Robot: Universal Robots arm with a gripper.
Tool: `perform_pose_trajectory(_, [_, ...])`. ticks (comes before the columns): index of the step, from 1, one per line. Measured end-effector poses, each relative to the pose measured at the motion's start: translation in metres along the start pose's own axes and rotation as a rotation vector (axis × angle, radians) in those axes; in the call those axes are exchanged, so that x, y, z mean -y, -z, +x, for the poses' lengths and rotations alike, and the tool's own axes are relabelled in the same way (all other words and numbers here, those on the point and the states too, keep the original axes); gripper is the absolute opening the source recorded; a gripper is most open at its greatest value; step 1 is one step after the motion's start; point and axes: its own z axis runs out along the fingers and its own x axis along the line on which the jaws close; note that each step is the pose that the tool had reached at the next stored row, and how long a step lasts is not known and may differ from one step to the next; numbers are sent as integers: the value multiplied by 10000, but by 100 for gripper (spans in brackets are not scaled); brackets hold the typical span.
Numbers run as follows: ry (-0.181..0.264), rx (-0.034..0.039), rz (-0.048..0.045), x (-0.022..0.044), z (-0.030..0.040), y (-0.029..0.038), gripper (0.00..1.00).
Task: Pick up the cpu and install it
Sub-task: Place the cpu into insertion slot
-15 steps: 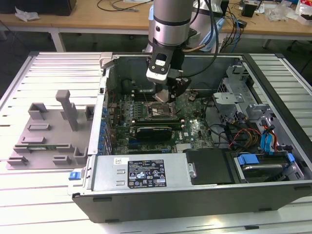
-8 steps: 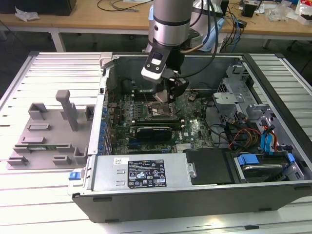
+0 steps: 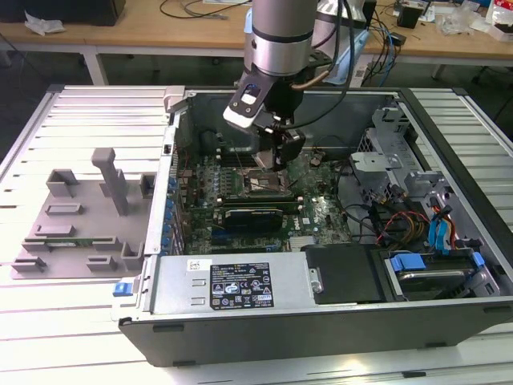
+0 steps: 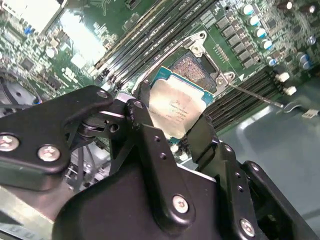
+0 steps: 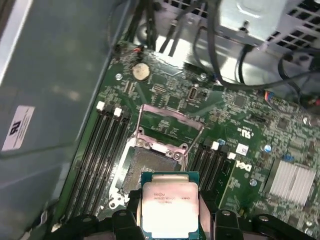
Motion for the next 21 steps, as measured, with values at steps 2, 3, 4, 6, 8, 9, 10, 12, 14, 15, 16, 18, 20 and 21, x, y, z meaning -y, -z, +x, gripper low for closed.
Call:
perform_pose_trajectory(2, [-869, 29, 1, 0, 0, -4, 55])
perform_pose_trajectory(3, [-1337, 47, 2, 0, 0, -7, 55])
perform_pose_trajectory(4, [-1528, 53, 2, 0, 0, -7, 55])
perform_pose_trajectory(6, [-1687, 58, 2, 0, 0, -8, 55])
perform_pose_trajectory(8, [-1692, 58, 2, 0, 0, -8, 55])
perform_pose_trajectory(9, [-1694, 59, 2, 0, 0, -8, 55])
perform_pose_trajectory(10, [-1852, 63, 2, 0, 1, -11, 55])
perform_pose_trajectory(12, [-2326, 80, 3, 0, 0, -16, 55])
perform_pose_trajectory(14, [-2761, 96, 5, 1, 0, -18, 55])
perform_pose_trajectory(15, [-2761, 95, 4, 1, 0, -19, 55])
perform_pose_trajectory(16, [-2762, 95, 4, 1, 0, -19, 55])
perform_pose_trajectory(18, [-2763, 95, 4, 1, 0, -19, 55])
perform_pose_trajectory(20, [-2764, 96, 4, 1, 0, -19, 55])
perform_pose_trajectory(21, [-2765, 95, 4, 1, 0, -19, 55])
